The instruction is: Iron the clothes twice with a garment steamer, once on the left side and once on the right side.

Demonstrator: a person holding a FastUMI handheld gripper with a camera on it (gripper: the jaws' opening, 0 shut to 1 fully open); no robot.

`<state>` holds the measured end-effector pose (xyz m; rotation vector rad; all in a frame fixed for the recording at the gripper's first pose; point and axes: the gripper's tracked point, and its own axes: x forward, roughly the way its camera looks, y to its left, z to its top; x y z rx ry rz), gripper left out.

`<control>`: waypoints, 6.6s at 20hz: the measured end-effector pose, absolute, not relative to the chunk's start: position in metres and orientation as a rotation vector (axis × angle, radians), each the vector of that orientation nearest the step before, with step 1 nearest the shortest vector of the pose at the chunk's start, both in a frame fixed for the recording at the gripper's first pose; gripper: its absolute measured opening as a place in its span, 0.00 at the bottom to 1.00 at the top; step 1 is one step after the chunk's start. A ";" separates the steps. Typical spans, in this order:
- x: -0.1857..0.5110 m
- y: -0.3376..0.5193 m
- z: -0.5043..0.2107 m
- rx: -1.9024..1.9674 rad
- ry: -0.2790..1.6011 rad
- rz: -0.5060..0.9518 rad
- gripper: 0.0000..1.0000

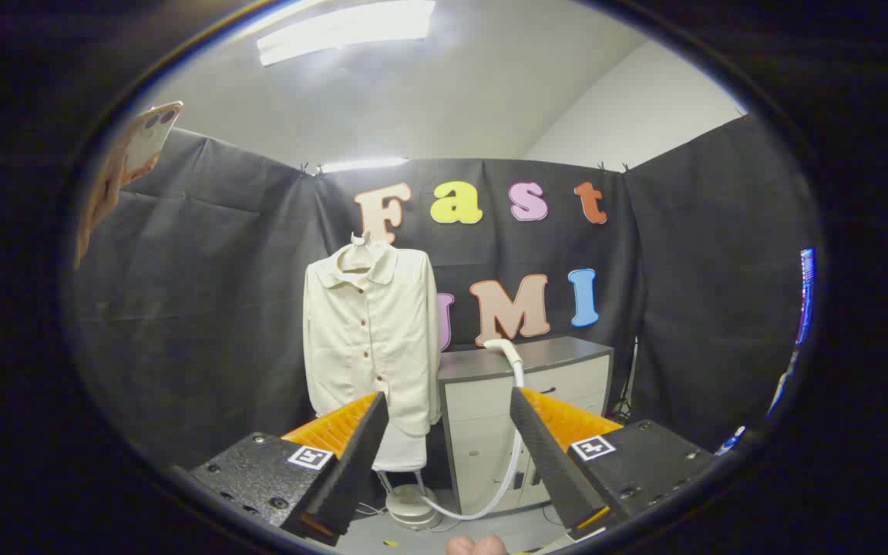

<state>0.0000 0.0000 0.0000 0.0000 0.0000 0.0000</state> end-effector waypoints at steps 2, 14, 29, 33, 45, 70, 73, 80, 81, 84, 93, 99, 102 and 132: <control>0.000 0.001 0.003 0.007 0.000 0.009 0.96; 0.009 0.017 0.004 0.030 0.000 0.049 0.96; 0.058 0.060 -0.017 0.006 0.026 0.029 0.97; 0.074 0.060 -0.025 -0.031 0.037 0.008 0.97; 0.196 -0.005 -0.031 -0.049 0.027 0.004 0.97; 0.478 -0.168 -0.118 -0.079 0.213 -0.039 0.98; 0.510 -0.179 -0.138 -0.086 0.275 -0.055 0.93; 0.553 -0.194 -0.181 -0.131 0.422 -0.100 0.70; 0.557 -0.193 -0.177 -0.124 0.413 -0.097 0.64; 0.563 -0.200 -0.177 -0.122 0.391 -0.153 0.46; 0.529 -0.175 -0.156 -0.032 0.369 -0.119 0.38; 0.460 -0.092 -0.097 0.009 0.268 -0.096 0.37; 0.421 -0.038 -0.066 -0.008 0.219 -0.123 0.37; 0.416 0.324 -0.122 0.090 0.385 0.164 0.34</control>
